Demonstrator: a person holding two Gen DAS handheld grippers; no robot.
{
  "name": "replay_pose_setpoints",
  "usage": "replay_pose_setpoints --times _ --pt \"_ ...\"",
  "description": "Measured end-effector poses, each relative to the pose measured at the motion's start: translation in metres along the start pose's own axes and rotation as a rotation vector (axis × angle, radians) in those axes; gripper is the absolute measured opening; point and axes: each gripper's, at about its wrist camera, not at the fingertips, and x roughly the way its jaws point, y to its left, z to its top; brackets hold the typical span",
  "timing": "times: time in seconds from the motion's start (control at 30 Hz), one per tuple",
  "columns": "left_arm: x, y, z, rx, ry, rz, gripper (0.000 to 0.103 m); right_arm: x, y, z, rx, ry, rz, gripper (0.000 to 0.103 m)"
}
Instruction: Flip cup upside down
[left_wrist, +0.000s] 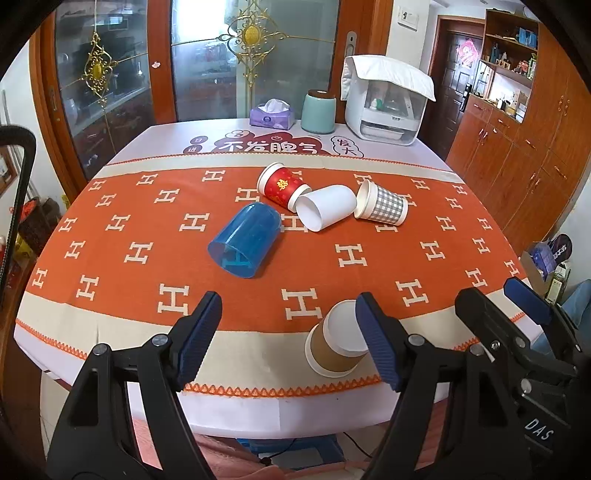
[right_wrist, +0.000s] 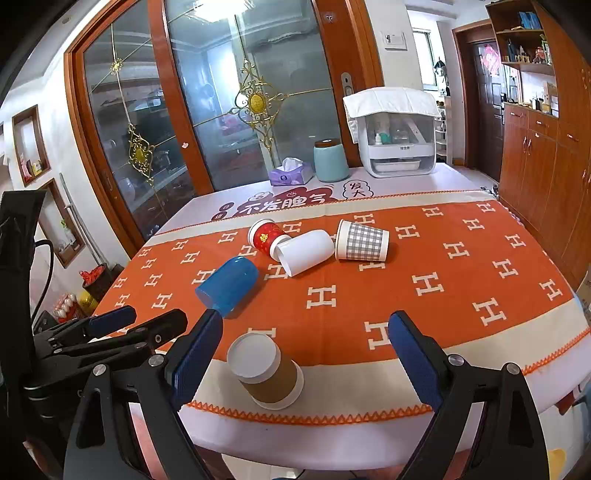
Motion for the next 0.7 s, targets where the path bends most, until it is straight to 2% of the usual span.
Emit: replay_pose_setpoints --times 0.7 --pt "0.0070 0.0034 -0.0009 -0.007 0.002 0.008 0.073 0.0043 0.0006 -0.0005 0.007 0.002 0.003 0.092"
